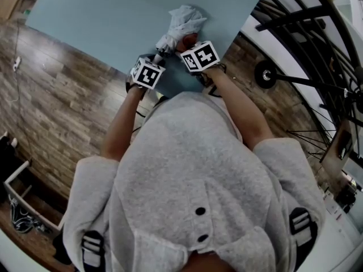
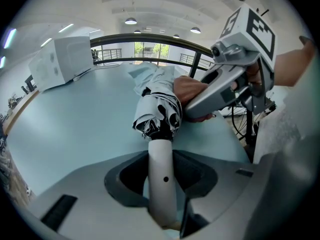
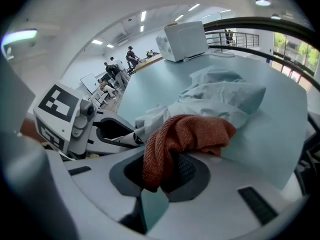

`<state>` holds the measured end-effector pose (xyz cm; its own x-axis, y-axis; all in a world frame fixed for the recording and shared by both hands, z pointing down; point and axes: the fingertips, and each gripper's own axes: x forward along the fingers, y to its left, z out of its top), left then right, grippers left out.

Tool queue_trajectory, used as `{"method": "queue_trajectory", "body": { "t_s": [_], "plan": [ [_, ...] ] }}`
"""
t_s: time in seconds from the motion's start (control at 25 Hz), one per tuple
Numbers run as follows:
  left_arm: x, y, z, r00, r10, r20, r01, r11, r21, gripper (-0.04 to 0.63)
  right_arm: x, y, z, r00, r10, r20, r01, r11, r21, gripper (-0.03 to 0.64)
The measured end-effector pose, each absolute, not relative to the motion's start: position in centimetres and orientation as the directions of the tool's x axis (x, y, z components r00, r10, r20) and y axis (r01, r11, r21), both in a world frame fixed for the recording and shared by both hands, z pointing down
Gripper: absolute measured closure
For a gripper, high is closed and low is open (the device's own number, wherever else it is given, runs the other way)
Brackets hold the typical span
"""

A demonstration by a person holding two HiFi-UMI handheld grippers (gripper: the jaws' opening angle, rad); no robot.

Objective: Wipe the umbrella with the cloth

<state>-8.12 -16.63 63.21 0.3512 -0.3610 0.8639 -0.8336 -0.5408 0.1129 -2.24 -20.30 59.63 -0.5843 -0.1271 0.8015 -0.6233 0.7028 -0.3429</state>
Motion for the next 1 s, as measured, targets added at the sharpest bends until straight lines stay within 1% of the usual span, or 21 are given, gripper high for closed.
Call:
{"method": "queue_trajectory", "body": {
  "t_s": [0.08,0.36,0.56,0.88,1.0],
  "plan": [
    [-7.7,-16.5,63.3,0.362,-0.358,0.861,-0.831,-0.542,0.124,0.439,-2.3,-19.8,59.4,-0.599,-0.098,0.794,-0.61,0.698,-0.375,0.541],
    [-8.1,-16.6,63.2,0.359,-0.364,0.859,-0.833,-0.541,0.119,0.439,-3.7,-18.7,58.9,-0.62,-0.082,0.78,-0.609,0.676,-0.414,0.541],
    [-8.1,-16.3,63.2,0.365,-0.363,0.857,-0.834,-0.537,0.128,0.439,-4.3,-18.1,57.9,-0.663,-0.033,0.748,-0.586,0.644,-0.491,0.541],
    [-8.0,-16.4,63.2,0.367,-0.366,0.855,-0.834,-0.536,0.129,0.439,-7.2,-18.1,54.7,-0.804,0.054,0.593,-0.481,0.529,-0.699,0.541],
    [-8.0,-16.5,63.2,0.369,-0.365,0.855,-0.833,-0.537,0.13,0.439,-8.5,-18.7,53.0,-0.865,0.073,0.497,-0.406,0.481,-0.777,0.541]
  ]
}}
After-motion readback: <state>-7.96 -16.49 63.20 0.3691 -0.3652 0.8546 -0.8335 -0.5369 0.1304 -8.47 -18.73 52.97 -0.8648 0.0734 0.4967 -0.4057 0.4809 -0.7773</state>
